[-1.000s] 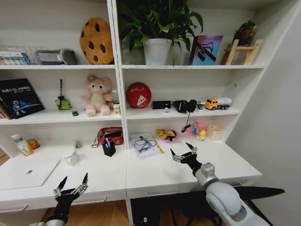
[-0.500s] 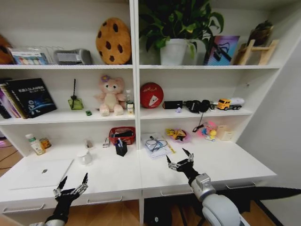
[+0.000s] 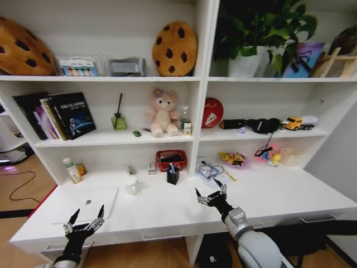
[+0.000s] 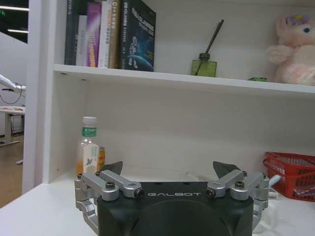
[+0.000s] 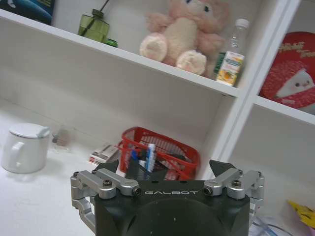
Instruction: Organize the objects on the table.
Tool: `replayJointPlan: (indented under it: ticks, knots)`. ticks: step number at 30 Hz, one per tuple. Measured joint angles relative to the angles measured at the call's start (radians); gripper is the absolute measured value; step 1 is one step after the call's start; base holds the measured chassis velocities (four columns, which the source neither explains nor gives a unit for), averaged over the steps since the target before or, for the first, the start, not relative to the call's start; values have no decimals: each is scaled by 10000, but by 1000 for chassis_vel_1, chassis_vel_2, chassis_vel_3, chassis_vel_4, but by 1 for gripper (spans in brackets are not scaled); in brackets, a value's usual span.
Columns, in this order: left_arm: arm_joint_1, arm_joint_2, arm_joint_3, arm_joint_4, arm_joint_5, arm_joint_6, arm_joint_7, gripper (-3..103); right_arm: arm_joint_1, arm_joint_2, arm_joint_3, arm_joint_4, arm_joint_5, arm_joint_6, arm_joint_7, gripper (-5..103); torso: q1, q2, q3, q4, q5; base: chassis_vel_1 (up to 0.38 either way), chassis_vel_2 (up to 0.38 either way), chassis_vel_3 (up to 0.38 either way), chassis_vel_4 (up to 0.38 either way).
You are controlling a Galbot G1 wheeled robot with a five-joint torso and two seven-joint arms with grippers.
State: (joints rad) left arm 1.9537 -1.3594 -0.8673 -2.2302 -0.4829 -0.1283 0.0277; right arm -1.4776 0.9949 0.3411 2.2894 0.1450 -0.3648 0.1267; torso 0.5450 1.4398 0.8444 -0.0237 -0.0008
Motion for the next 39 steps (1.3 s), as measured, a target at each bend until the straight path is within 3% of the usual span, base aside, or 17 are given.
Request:
replayJointPlan:
  ticks: [10,15,16,24,39]
  knots:
    - [1,1,-3,0,0,0,0,100,87,-48,-104,-189,-17,-60,197,100,-2,2,0,5,8,329,333,-322,-325]
    - [1,1,-2,0,0,0,1,100,-61,-6,-67,-284,-21,101,341,100,-2,2,-1,0,6,167,47,-144,-127]
    - [2,0,-3,0,0,0,1,100,-76,3,-64,-317,-21,185,342,100,-1,0,0,10,9,83,-7,53,-20]
    - [1,-1,4,-1,0,0,4,100,-10,-26,14,-426,13,597,350,100,1,-2,3,-1,13,-65,-29,47,29]
    - [0,-1,1,-1,0,0,2,100,-112,-6,24,-244,202,405,226,100,3,-2,2,1,8,52,-40,-62,44]
